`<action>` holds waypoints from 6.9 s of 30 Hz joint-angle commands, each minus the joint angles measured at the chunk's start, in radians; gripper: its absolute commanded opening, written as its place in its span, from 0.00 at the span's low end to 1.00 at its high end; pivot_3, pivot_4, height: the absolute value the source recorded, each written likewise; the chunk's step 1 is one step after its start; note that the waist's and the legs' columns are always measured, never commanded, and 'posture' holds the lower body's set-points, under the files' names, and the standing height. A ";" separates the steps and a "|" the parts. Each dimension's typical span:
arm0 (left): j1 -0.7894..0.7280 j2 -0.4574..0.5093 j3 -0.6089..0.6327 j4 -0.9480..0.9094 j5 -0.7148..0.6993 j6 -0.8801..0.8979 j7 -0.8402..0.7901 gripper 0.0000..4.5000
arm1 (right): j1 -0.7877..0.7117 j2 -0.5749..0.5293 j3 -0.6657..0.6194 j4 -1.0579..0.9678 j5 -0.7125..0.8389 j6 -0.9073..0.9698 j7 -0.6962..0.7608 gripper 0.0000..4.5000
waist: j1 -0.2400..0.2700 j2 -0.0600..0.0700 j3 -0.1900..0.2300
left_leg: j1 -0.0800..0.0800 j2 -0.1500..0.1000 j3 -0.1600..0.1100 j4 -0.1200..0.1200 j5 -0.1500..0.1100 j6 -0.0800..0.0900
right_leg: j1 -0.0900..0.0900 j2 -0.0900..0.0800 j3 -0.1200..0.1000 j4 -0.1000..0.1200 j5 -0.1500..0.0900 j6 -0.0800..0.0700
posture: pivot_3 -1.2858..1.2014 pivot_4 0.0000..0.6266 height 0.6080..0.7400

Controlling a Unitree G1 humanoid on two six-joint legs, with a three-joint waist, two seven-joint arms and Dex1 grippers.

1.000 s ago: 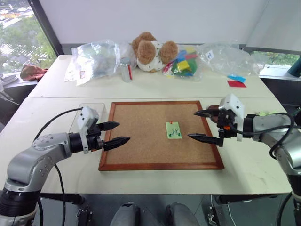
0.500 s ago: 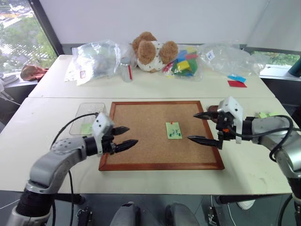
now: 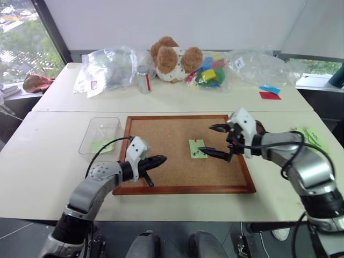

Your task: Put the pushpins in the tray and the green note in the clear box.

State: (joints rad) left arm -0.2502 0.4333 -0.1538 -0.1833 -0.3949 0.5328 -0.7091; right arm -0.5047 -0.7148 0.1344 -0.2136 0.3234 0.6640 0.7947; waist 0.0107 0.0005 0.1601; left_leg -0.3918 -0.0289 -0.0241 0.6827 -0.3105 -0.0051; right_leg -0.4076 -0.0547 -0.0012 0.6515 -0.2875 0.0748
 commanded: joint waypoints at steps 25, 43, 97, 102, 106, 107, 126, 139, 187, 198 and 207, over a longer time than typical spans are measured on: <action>0.028 -0.026 0.005 0.039 0.039 -0.050 0.008 0.00 | -0.154 0.206 0.097 0.338 -0.184 -0.041 -0.055 0.25 | -0.007 0.000 0.000 | 0.000 0.000 0.000 0.000 0.001 -0.001 | -0.001 0.000 0.000 0.001 0.000 0.000 | 0.52 0.24 1.00; 0.039 -0.024 -0.018 0.066 0.059 -0.046 0.002 0.00 | -0.166 0.152 -0.036 0.130 -0.096 0.103 -0.045 0.01 | -0.006 0.001 0.000 | 0.000 0.000 0.000 -0.001 -0.002 0.003 | -0.001 0.000 0.000 0.001 0.000 0.000 | 0.52 0.24 1.00; 0.031 -0.038 -0.007 0.053 0.064 -0.027 -0.003 0.00 | -0.102 -0.034 -0.206 0.320 -0.086 -0.005 0.050 0.88 | -0.001 0.005 -0.003 | 0.000 0.000 0.001 -0.001 -0.002 0.004 | 0.000 0.000 0.000 0.001 0.000 0.000 | 0.52 0.24 1.00; 0.026 -0.038 -0.004 0.060 0.063 -0.028 -0.006 0.00 | 0.011 -0.039 -0.163 0.082 -0.039 0.041 0.099 0.83 | 0.000 0.005 -0.003 | 0.000 0.000 0.000 -0.001 -0.003 0.005 | 0.000 0.000 0.001 0.001 0.000 0.000 | 0.52 0.24 1.00; 0.024 -0.039 -0.003 0.066 0.064 -0.030 -0.007 0.00 | 0.088 -0.036 -0.122 -0.009 -0.038 0.034 0.103 0.47 | 0.000 0.005 -0.003 | 0.000 0.000 0.000 -0.001 -0.003 0.005 | 0.000 0.000 0.000 0.001 0.000 0.000 | 0.52 0.24 1.00; 0.024 -0.038 -0.003 0.066 0.064 -0.030 -0.008 0.00 | 0.101 -0.035 -0.111 -0.020 -0.042 0.026 0.102 0.34 | 0.000 0.005 -0.003 | 0.000 0.000 0.000 -0.001 -0.003 0.005 | 0.000 0.000 0.001 0.001 0.000 0.000 | 0.52 0.24 1.00; 0.037 -0.030 0.003 0.052 0.062 -0.021 -0.009 0.00 | 0.108 0.040 0.006 -0.009 -0.073 -0.012 0.049 0.24 | -0.002 0.005 -0.003 | 0.001 0.000 0.000 -0.001 -0.003 0.005 | 0.000 0.000 0.000 0.001 0.000 0.000 | 0.52 0.24 1.00; 0.043 -0.030 0.003 0.042 0.063 -0.018 -0.005 0.00 | 0.072 0.066 0.028 0.086 -0.105 -0.060 0.056 0.24 | -0.003 0.005 -0.003 | 0.001 0.000 0.000 -0.001 -0.003 0.005 | 0.000 0.000 0.000 0.001 0.000 0.000 | 0.52 0.24 1.00; 0.053 -0.038 -0.002 0.046 0.068 -0.019 -0.004 0.00 | -0.223 0.003 -0.191 0.781 -0.215 -0.131 -0.161 0.01 | -0.004 0.005 -0.003 | 0.001 0.000 0.001 -0.001 -0.002 0.004 | 0.000 0.000 0.000 0.001 0.000 0.000 | 0.52 0.24 1.00; 0.047 -0.030 -0.002 0.048 0.070 -0.019 -0.012 0.00 | -0.218 0.011 -0.201 0.800 -0.214 -0.134 -0.167 0.01 | -0.005 0.006 -0.004 | 0.001 0.000 0.001 -0.001 -0.002 0.004 | 0.000 0.000 0.000 0.001 0.000 0.000 | 0.52 0.24 1.00; 0.044 -0.033 -0.007 0.050 0.072 -0.020 -0.012 0.00 | -0.222 0.004 -0.205 0.809 -0.217 -0.139 -0.171 0.54 | -0.006 0.006 -0.004 | 0.001 0.000 0.001 -0.001 -0.002 0.004 | 0.000 0.000 0.000 0.001 0.000 0.000 | 0.52 0.24 1.00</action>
State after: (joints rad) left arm -0.2181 0.3916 -0.1470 -0.1426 -0.3360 0.4957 -0.7186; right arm -0.7158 -0.7043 -0.0514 0.6010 0.1104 0.5323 0.6297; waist 0.0049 0.0061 0.1564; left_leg -0.3909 -0.0290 -0.0229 0.6813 -0.3122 -0.0017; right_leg -0.4072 -0.0547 -0.0007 0.6521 -0.2875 0.0748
